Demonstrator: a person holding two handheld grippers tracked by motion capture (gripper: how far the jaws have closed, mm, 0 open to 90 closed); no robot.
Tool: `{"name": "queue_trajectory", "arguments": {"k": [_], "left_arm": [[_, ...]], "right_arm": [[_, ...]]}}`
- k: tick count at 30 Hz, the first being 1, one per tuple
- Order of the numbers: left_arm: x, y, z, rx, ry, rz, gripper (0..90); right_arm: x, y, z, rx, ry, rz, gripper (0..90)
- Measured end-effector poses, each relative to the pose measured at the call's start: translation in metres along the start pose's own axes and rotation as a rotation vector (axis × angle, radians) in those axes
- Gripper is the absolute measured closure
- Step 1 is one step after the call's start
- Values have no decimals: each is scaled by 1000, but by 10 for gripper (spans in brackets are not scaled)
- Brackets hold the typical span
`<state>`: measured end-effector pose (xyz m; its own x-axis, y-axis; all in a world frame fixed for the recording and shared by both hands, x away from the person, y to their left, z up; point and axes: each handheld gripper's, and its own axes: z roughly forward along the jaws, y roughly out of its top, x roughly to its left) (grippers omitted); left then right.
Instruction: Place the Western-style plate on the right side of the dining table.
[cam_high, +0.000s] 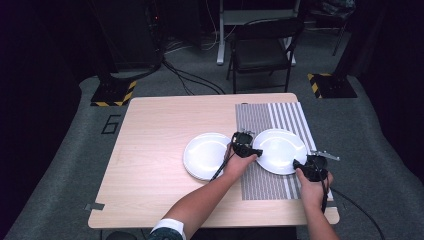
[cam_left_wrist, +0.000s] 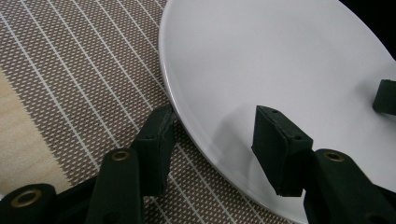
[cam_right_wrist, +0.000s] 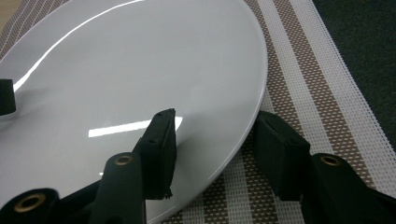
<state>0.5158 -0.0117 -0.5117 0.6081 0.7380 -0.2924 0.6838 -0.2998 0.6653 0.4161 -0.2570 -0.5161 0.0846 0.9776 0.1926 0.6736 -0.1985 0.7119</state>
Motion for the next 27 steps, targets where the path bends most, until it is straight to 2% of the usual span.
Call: {"name": "queue_trajectory", "arguments": {"k": [3,6,9,16,21,27], "left_arm": [[1,0,-1,3,-4,2,490],[2,0,-3,6,-8,6,490],[3,0,-5,6,-7,5,489],[6,1,-13,-18,-14,6,488],[11,2,-25,-37,-26,5,486],[20,0,-38,-58,-19,0,484]], "right_arm": [[-1,0,-1,7,1,0,504],[-1,1,-4,-3,-19,-41,535],[0,1,-6,-8,-15,-51,531],[0,0,-10,-18,7,-47,522],[8,1,-16,-46,14,-83,512],[23,2,-26,-80,28,-163,506]]}}
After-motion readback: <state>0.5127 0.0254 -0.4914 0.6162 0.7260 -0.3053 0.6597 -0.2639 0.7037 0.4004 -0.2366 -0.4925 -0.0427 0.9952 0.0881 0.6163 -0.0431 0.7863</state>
